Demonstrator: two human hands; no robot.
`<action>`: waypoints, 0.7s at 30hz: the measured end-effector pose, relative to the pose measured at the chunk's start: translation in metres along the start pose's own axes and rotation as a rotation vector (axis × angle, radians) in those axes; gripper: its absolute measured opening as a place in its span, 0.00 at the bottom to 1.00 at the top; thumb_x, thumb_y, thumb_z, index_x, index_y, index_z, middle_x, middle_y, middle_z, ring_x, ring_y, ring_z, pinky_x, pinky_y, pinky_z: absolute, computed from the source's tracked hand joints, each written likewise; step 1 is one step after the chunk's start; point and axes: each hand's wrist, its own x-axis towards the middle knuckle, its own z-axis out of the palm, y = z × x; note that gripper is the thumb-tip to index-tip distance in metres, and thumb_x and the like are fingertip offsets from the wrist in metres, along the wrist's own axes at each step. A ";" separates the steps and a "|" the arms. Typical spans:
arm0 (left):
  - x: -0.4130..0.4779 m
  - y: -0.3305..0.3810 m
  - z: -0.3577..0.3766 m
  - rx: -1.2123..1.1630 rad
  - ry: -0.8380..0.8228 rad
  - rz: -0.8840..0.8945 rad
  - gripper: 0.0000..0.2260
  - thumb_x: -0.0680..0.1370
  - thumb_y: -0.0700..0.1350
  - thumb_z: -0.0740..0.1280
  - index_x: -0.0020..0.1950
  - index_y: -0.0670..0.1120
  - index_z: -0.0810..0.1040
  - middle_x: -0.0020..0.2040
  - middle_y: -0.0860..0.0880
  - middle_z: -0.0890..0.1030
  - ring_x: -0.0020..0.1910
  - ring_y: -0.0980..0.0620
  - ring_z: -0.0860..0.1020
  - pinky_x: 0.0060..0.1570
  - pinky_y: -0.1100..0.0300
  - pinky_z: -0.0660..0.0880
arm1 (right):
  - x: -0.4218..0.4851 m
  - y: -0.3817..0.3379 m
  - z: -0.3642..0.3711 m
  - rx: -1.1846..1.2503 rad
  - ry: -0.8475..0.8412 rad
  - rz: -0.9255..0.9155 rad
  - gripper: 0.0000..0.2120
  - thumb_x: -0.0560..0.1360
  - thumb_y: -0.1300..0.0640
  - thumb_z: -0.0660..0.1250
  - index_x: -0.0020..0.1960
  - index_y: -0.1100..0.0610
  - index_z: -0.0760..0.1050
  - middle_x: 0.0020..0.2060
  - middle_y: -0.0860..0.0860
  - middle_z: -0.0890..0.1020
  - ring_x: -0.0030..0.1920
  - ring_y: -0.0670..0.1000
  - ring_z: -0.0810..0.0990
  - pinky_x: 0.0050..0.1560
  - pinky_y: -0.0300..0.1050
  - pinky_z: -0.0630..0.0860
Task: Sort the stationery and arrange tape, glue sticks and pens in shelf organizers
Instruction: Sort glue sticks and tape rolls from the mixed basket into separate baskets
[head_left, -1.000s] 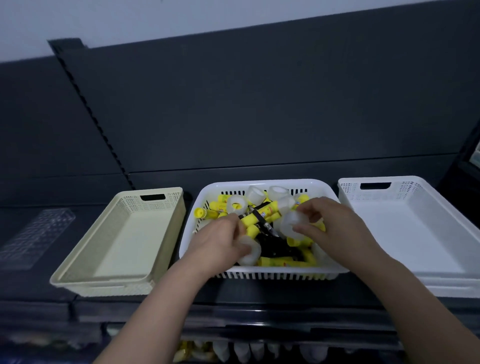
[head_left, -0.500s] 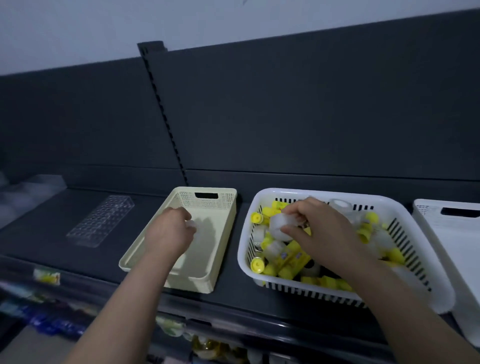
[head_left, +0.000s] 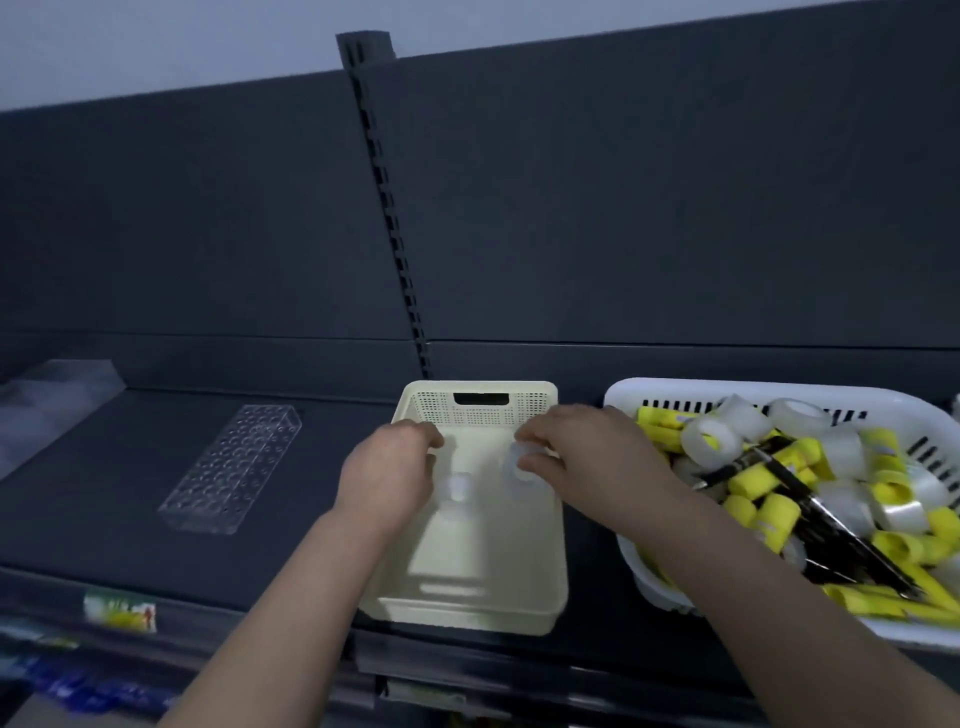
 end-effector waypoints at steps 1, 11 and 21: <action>-0.001 -0.003 -0.002 -0.005 0.007 0.027 0.13 0.78 0.43 0.63 0.61 0.53 0.77 0.59 0.51 0.79 0.58 0.48 0.75 0.50 0.54 0.75 | 0.008 -0.005 0.009 -0.093 -0.066 -0.003 0.12 0.77 0.46 0.60 0.57 0.47 0.77 0.51 0.46 0.80 0.54 0.51 0.76 0.51 0.47 0.66; -0.004 -0.007 0.002 -0.084 -0.005 0.137 0.12 0.79 0.47 0.62 0.61 0.54 0.76 0.58 0.55 0.78 0.56 0.51 0.76 0.48 0.58 0.73 | 0.027 -0.021 0.046 -0.417 -0.298 0.015 0.13 0.77 0.54 0.62 0.60 0.48 0.74 0.52 0.49 0.80 0.56 0.54 0.73 0.55 0.50 0.63; 0.004 0.077 -0.006 -0.243 -0.029 0.295 0.10 0.78 0.50 0.64 0.58 0.55 0.78 0.55 0.58 0.80 0.55 0.55 0.77 0.52 0.56 0.74 | -0.074 0.051 -0.044 -0.166 0.258 0.393 0.09 0.74 0.54 0.66 0.53 0.46 0.80 0.45 0.45 0.83 0.49 0.52 0.80 0.39 0.45 0.72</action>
